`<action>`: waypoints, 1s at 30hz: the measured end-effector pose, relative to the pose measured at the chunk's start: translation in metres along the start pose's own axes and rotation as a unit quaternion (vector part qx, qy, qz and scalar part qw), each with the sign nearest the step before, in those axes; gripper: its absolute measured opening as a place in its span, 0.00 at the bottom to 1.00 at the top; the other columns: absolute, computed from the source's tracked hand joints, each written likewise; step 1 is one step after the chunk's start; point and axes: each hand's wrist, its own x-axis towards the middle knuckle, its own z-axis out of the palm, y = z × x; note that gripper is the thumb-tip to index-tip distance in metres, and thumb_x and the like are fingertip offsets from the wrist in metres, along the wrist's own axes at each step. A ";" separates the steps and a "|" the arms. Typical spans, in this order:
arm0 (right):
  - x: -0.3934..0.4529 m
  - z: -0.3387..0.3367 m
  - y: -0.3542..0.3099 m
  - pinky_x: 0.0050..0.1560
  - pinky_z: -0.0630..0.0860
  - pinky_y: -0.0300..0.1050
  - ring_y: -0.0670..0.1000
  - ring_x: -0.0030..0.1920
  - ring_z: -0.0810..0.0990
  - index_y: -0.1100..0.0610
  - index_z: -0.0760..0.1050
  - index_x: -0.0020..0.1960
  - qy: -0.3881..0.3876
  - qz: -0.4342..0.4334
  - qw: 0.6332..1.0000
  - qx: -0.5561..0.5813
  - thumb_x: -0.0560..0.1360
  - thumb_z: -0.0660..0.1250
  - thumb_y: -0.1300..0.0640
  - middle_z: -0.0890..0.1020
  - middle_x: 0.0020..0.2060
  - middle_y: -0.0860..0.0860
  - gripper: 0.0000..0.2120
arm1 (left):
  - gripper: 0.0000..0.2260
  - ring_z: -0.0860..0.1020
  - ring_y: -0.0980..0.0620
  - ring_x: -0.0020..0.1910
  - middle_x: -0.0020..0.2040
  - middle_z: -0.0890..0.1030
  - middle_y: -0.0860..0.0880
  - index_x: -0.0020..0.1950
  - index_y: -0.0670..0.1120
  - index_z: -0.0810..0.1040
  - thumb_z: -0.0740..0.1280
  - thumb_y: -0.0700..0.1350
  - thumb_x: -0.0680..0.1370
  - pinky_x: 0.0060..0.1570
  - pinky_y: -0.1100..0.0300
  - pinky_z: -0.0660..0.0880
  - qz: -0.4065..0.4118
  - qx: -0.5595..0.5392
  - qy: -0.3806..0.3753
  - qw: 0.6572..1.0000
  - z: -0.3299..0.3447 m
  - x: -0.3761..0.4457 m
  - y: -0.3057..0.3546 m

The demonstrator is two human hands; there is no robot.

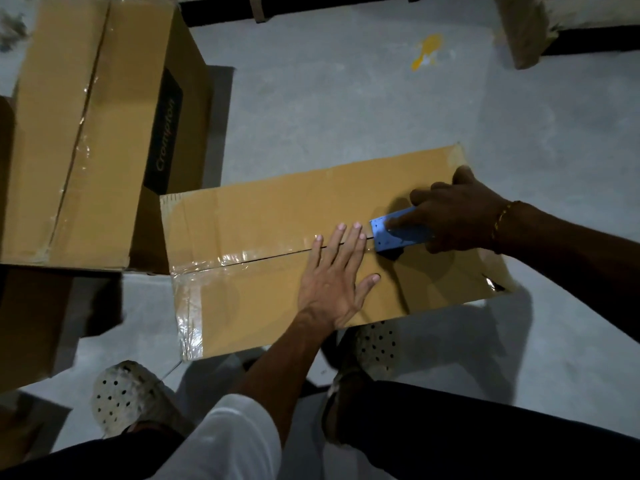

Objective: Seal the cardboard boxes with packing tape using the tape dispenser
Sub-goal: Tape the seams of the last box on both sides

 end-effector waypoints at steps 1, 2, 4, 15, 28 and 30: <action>-0.001 0.000 0.001 0.59 0.64 0.56 0.53 0.61 0.74 0.33 0.56 0.75 0.001 -0.002 1.000 -0.004 0.75 0.65 0.39 0.71 0.60 0.47 0.31 | 0.34 0.41 0.48 0.81 0.83 0.45 0.50 0.83 0.46 0.47 0.41 0.65 0.83 0.78 0.42 0.47 0.000 -0.002 0.001 1.000 0.000 0.000 0.000; -0.002 0.000 0.001 0.59 0.64 0.56 0.53 0.61 0.74 0.33 0.56 0.75 0.004 -0.005 1.000 -0.007 0.75 0.65 0.40 0.71 0.60 0.46 0.31 | 0.34 0.41 0.48 0.81 0.83 0.45 0.50 0.83 0.47 0.48 0.42 0.65 0.83 0.78 0.42 0.47 0.000 -0.006 0.002 1.000 0.000 0.000 0.001; -0.006 0.000 0.003 0.59 0.63 0.56 0.52 0.60 0.75 0.32 0.56 0.74 0.001 -0.003 1.000 -0.007 0.75 0.64 0.40 0.71 0.59 0.46 0.31 | 0.33 0.42 0.48 0.81 0.83 0.45 0.50 0.83 0.47 0.48 0.42 0.65 0.83 0.78 0.42 0.48 0.001 -0.018 0.005 1.000 0.000 -0.001 0.000; -0.074 0.051 0.079 0.51 0.67 0.50 0.51 0.54 0.75 0.29 0.56 0.72 -0.036 0.137 0.985 -0.101 0.76 0.61 0.40 0.72 0.57 0.45 0.27 | 0.32 0.42 0.46 0.81 0.83 0.44 0.49 0.83 0.46 0.48 0.43 0.63 0.84 0.78 0.41 0.48 0.013 0.004 0.021 1.000 0.000 -0.002 0.001; -0.068 0.065 0.086 0.57 0.65 0.56 0.56 0.53 0.74 0.29 0.62 0.70 0.013 0.147 0.989 -0.034 0.76 0.63 0.42 0.73 0.55 0.48 0.25 | 0.34 0.41 0.47 0.81 0.83 0.45 0.48 0.83 0.46 0.46 0.45 0.64 0.83 0.79 0.45 0.46 0.165 0.038 -0.022 0.985 -0.013 0.091 0.100; -0.069 0.066 0.088 0.57 0.65 0.56 0.56 0.54 0.74 0.30 0.63 0.70 0.021 0.142 0.989 -0.023 0.76 0.63 0.43 0.73 0.56 0.49 0.24 | 0.36 0.43 0.47 0.81 0.83 0.45 0.47 0.82 0.45 0.46 0.44 0.66 0.82 0.79 0.46 0.47 0.171 0.040 -0.019 0.984 -0.017 0.105 0.107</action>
